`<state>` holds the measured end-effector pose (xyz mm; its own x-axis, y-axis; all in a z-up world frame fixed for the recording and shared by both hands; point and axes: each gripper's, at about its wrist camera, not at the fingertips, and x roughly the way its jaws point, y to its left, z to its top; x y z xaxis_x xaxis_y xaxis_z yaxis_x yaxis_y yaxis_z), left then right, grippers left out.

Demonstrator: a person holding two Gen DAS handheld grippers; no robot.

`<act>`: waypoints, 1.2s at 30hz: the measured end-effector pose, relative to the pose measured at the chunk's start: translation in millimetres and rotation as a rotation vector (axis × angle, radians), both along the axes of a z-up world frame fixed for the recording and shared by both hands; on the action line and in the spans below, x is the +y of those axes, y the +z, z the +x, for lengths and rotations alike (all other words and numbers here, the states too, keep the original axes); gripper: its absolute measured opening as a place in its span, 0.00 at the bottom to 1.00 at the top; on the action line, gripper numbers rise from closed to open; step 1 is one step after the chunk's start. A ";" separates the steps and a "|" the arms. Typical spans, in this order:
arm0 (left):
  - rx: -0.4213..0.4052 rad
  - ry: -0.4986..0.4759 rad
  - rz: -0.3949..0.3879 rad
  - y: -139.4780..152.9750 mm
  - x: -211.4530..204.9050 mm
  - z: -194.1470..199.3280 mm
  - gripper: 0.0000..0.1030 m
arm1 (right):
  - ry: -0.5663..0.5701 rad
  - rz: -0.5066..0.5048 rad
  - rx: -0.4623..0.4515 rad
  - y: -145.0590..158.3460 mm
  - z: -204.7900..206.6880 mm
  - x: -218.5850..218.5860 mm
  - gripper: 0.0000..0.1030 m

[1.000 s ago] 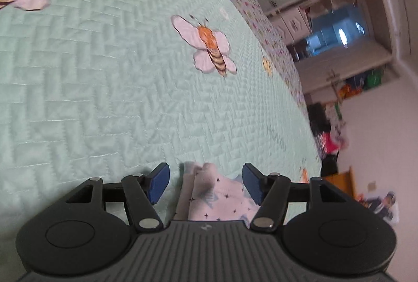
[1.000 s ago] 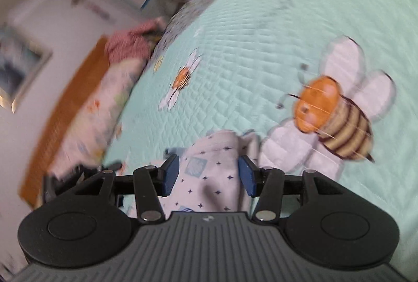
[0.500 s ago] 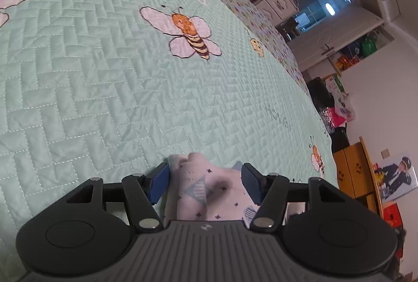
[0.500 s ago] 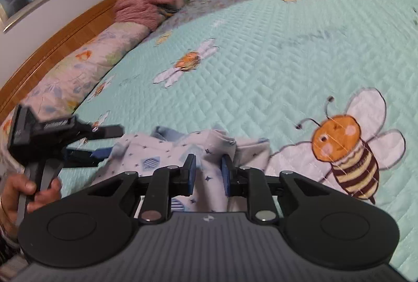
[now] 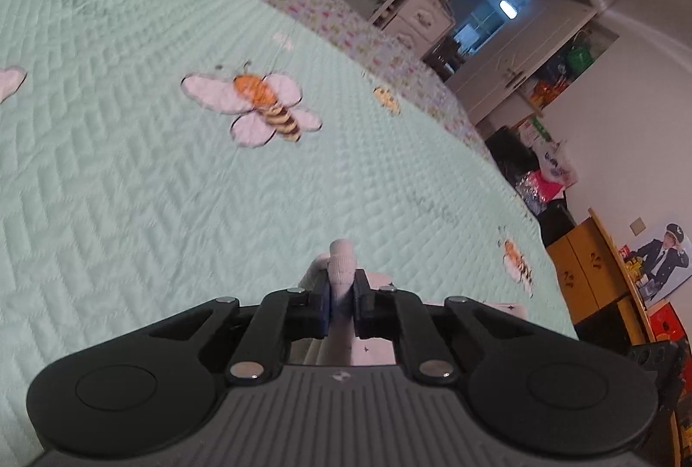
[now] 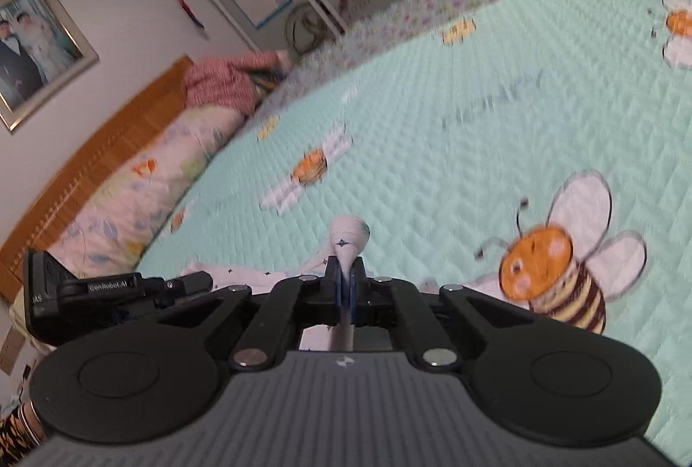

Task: Fold clothes

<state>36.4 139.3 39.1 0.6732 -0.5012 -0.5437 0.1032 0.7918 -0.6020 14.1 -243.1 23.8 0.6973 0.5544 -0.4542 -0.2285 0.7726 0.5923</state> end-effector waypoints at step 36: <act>0.016 0.192 -0.051 -19.3 35.7 -180.6 0.64 | 0.046 -0.019 0.155 -35.3 -156.3 2.5 0.68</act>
<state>-144.2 175.0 19.8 0.7505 -0.3916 -0.5323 -0.0567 0.7644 -0.6422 -142.2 -240.7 -11.5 0.5921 0.5745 -0.5651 -0.1716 0.7750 0.6082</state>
